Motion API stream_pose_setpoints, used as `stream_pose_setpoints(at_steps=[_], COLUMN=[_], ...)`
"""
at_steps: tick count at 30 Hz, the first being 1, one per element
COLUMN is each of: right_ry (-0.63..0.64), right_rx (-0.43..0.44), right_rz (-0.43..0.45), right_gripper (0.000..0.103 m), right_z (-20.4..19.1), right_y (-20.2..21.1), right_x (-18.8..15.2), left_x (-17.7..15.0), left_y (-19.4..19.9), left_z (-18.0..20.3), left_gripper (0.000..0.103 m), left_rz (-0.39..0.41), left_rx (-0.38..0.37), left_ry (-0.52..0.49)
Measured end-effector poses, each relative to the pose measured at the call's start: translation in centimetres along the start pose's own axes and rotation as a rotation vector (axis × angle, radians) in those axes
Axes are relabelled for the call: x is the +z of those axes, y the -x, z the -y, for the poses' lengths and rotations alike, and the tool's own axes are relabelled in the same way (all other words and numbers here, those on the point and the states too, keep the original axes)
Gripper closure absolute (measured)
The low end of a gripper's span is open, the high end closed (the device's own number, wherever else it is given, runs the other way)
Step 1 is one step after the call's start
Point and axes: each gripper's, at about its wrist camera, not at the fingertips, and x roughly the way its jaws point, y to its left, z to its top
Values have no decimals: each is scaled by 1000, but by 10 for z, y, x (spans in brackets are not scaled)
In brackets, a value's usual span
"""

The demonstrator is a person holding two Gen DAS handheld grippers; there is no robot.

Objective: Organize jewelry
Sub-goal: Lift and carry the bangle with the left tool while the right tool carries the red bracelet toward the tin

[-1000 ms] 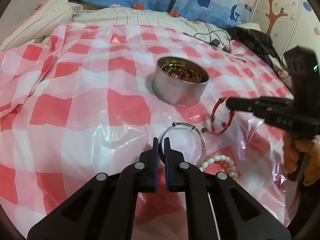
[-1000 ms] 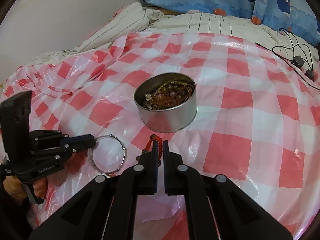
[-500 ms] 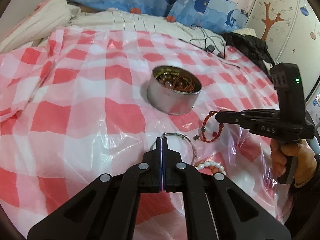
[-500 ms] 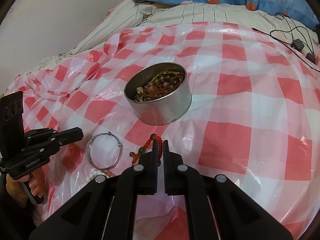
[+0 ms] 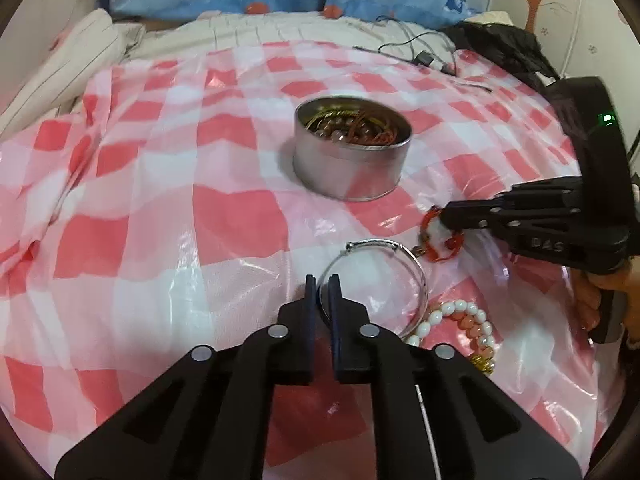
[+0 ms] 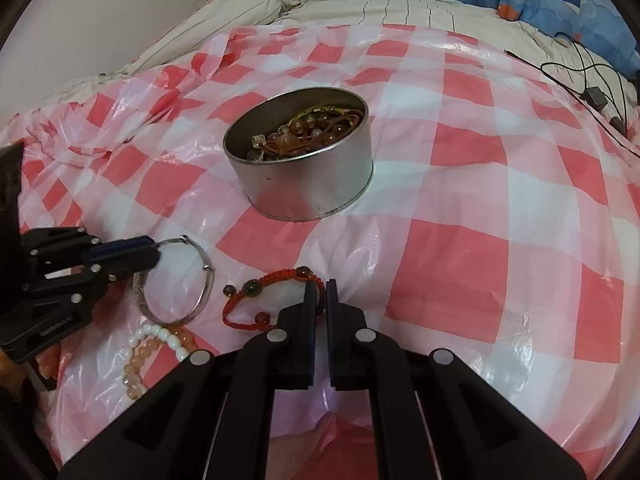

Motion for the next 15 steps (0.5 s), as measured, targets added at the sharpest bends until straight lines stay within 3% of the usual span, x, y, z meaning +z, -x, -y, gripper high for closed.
stream_pose_setpoints(at_steps=[5, 10, 15], right_ry=[-112, -171, -157], right_rx=[141, 266, 303], right_rz=[50, 126, 165], right_gripper=[98, 98, 98], right_z=[17, 26, 19], right_y=[13, 32, 43], right_x=[4, 8, 11], left_x=[4, 6, 7], left_y=[14, 19, 19], left_z=[-15, -16, -15], left_gripper=[99, 99, 99], left_rz=[50, 76, 74], left_rx=[-140, -136, -119], left_ry=[114, 123, 111])
